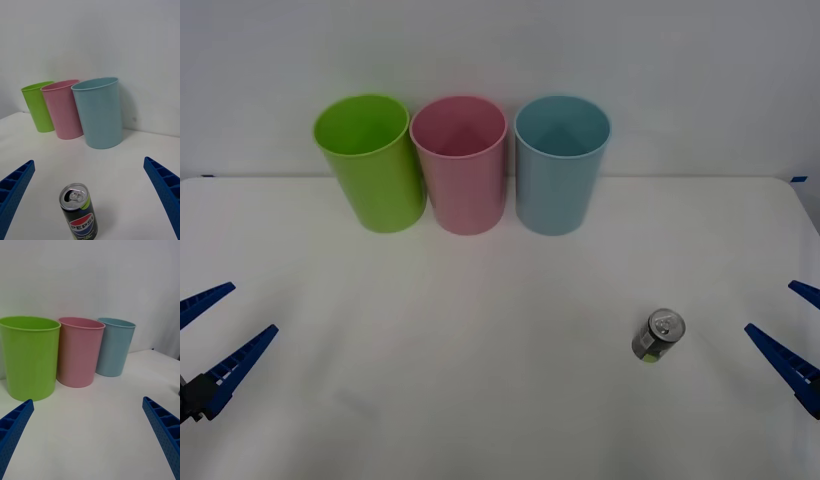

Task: Grasp the object on the table and drop it into the matching bin: aluminum can to the light blue bin, PET bottle to the pink bin.

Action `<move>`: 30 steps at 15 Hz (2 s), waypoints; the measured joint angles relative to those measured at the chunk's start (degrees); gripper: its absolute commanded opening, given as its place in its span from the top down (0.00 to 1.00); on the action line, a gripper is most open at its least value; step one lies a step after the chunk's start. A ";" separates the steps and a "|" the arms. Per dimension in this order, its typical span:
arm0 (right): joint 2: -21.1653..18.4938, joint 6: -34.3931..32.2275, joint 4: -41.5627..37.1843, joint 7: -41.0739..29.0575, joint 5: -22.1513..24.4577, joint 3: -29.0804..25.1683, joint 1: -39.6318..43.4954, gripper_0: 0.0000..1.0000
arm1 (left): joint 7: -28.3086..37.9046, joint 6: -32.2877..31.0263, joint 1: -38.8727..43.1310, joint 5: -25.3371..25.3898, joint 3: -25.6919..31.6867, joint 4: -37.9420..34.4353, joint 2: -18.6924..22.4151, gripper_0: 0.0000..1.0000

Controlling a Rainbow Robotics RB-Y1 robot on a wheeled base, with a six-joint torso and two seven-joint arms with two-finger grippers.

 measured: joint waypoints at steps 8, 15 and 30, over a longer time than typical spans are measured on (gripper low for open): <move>-0.58 -0.91 0.52 0.09 0.91 0.83 1.22 0.00 | 0.00 0.00 0.00 0.00 0.00 0.00 0.00 0.00; -3.26 -2.51 0.94 2.75 0.91 0.57 4.69 0.00 | 0.00 0.00 0.00 0.00 0.00 0.00 0.00 0.00; -4.23 -9.06 26.38 28.73 1.07 7.84 -3.37 0.00 | 0.00 0.00 0.00 0.00 0.00 0.00 0.00 0.00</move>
